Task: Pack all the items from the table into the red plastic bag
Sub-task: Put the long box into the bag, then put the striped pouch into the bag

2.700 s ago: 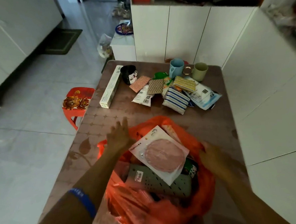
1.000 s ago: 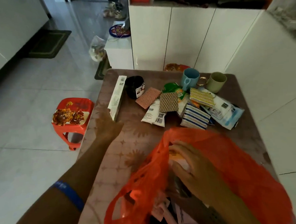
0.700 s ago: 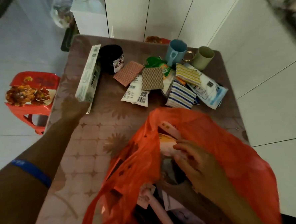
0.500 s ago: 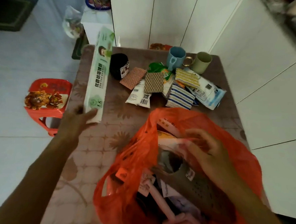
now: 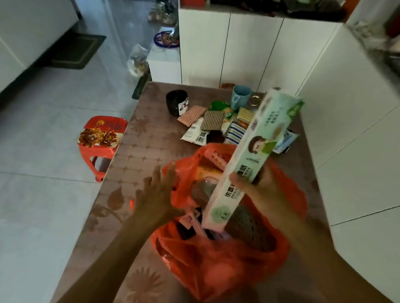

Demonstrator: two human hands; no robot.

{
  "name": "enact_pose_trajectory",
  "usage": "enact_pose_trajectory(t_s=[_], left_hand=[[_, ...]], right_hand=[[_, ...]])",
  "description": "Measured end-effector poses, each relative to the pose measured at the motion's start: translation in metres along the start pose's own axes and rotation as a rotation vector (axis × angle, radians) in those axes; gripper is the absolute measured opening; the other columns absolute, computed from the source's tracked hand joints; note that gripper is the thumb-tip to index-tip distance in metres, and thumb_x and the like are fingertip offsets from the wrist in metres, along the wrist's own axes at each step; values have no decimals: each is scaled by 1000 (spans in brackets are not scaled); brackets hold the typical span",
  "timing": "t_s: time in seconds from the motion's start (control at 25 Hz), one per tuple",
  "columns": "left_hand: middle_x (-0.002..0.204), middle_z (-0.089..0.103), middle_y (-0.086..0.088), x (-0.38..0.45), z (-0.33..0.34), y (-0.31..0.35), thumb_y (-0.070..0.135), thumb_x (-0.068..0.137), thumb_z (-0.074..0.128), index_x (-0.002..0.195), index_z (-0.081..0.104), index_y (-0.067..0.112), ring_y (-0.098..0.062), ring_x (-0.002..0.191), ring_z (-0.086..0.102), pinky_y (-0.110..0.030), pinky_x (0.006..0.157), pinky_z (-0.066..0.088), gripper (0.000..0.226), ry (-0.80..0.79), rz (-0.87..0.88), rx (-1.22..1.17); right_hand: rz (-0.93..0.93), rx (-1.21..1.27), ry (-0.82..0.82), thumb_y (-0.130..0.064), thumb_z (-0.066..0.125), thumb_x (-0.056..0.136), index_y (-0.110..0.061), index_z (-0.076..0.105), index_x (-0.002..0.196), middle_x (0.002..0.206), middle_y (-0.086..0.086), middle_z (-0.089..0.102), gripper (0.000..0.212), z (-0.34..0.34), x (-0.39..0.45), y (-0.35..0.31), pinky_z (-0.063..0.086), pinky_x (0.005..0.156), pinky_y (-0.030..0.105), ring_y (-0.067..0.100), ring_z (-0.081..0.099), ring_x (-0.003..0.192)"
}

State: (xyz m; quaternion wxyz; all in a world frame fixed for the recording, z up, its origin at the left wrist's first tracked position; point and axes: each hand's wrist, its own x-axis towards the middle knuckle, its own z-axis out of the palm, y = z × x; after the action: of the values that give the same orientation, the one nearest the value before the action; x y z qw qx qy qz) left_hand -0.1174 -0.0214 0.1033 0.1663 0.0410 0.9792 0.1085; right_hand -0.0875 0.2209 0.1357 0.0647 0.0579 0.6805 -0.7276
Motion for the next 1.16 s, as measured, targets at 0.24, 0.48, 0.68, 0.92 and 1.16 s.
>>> enact_pose_trajectory(t_s=[0.24, 0.48, 0.68, 0.92, 1.16], left_hand=[[74, 69, 4, 2, -12, -19, 15, 88, 60, 99, 70, 21, -4, 54, 62, -17, 48, 44, 16, 155, -203, -804], [78, 72, 2, 9, -49, -31, 11, 85, 63, 89, 72, 28, -14, 64, 69, -30, 60, 55, 19, 159, -90, -876], [111, 67, 1, 25, -63, -15, 33, 84, 68, 104, 61, 34, -11, 91, 64, -35, 82, 55, 22, -407, 170, -277], [148, 36, -10, 87, -69, 28, 52, 85, 50, 136, 37, 26, -31, 129, 38, -48, 97, 41, 59, 247, 342, 191], [160, -9, -13, 148, 1, 57, 44, 89, 53, 143, 26, 32, -37, 145, -4, -60, 112, 11, 62, -52, 541, 405]], right_hand=[[-115, -980, -202, -40, 67, 83, -38, 31, 131, 130, -8, 59, 60, 18, -25, 17, 55, 69, 19, 11, 64, 108], [90, -1652, -547, -27, 60, 92, -26, 11, 156, 153, 8, 35, 80, 23, -34, 46, 42, 101, 47, 34, 39, 133], [182, -1399, -655, -57, 66, 80, -32, 30, 149, 146, -1, 47, 82, 42, -14, 41, 49, 97, 41, 21, 54, 121], [-71, -1000, 283, -48, 54, 84, -33, 66, 112, 105, -11, 70, 34, -1, 159, -7, 49, 74, 28, 9, 65, 94], [284, -1348, 118, -28, 70, 84, -20, 19, 153, 155, 12, 33, 86, -72, 298, 76, 41, 103, 50, 39, 39, 134]])
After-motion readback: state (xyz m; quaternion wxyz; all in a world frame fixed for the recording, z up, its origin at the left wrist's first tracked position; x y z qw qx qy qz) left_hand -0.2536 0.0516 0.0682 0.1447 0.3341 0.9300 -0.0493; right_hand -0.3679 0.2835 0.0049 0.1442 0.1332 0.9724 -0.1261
